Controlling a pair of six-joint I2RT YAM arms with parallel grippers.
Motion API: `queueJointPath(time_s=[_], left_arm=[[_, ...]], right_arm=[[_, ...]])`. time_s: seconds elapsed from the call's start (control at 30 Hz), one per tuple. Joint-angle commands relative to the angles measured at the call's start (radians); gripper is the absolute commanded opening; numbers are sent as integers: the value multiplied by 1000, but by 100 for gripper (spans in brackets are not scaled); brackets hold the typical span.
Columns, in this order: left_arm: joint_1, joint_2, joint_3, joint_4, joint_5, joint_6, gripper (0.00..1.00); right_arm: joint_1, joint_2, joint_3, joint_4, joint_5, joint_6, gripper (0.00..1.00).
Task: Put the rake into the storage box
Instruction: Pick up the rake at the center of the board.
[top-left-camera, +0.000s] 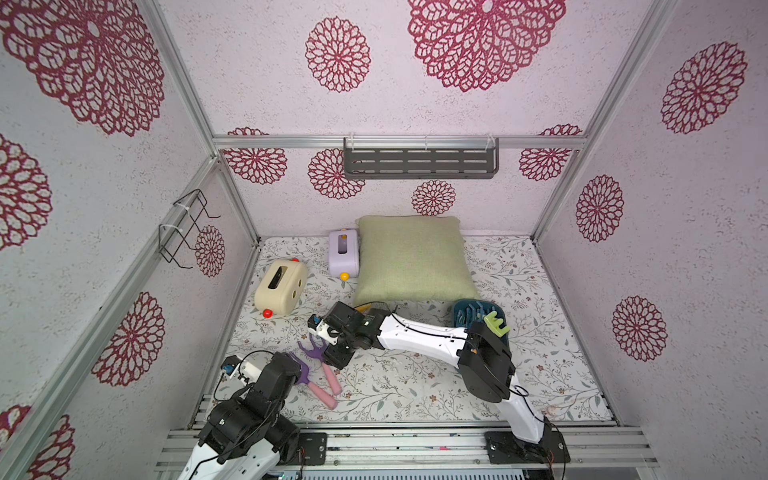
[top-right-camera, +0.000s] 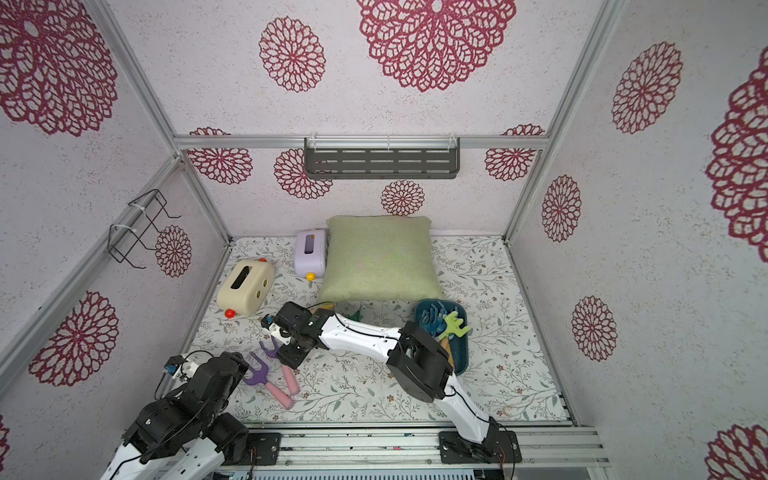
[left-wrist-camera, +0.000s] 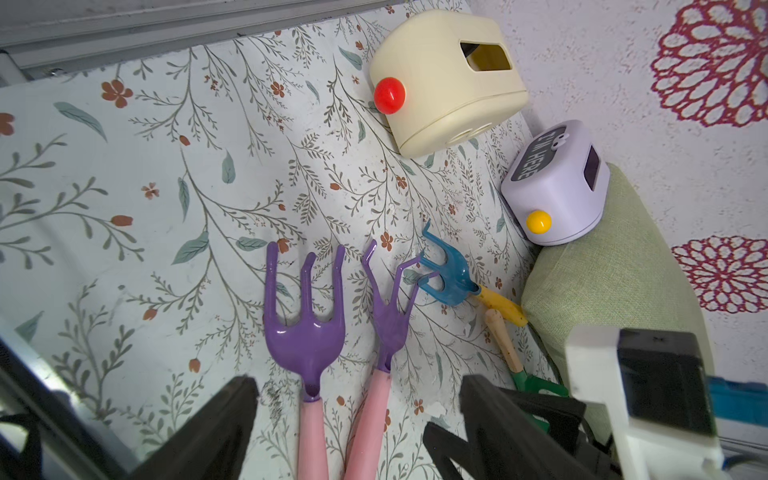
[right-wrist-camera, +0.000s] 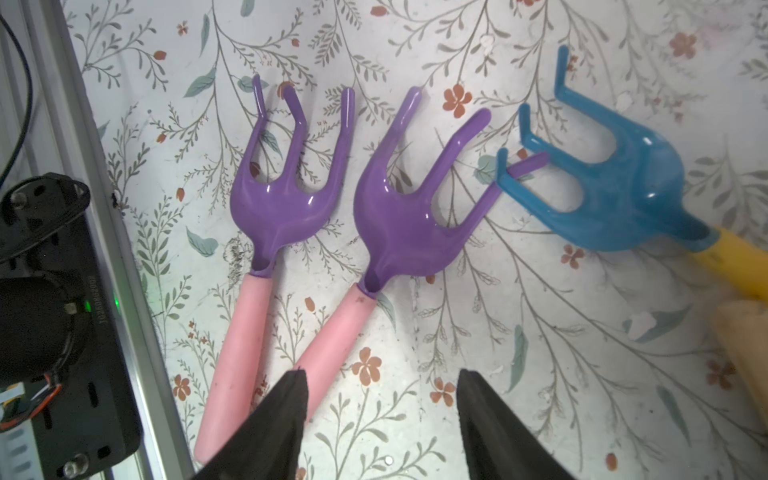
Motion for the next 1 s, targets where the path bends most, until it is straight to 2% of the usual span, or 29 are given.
queueJointPath(time_s=[0.0, 0.1, 0.2, 0.47, 0.5, 0.57, 0.63, 0.67, 0.8, 0.97], left_arm=[[8, -24, -11, -37, -29, -19, 84], [8, -39, -18, -42, -28, -27, 85], [8, -41, -24, -42, -23, -29, 86], [9, -33, -43, -22, -1, -30, 86], [8, -29, -45, -16, 1, -30, 86], [10, -23, -47, -9, 10, -29, 87], [8, -14, -48, -5, 16, -27, 92], [9, -6, -47, -3, 19, -26, 100], [9, 9, -48, 20, 41, -12, 97], [9, 53, -55, 68, 100, 5, 97]], right_arm=[[46, 34, 35, -36, 67, 113, 63], [62, 68, 41, -48, 110, 171, 61], [98, 106, 51, -82, 166, 231, 49], [118, 144, 51, -124, 328, 302, 37], [118, 144, 48, -128, 342, 304, 34], [117, 129, 35, -126, 367, 316, 18], [116, 78, -9, -94, 385, 324, 16], [115, 41, -43, -65, 390, 327, 13], [105, -128, -202, 55, 396, 350, 1], [77, -367, -440, 189, 389, 409, 0]])
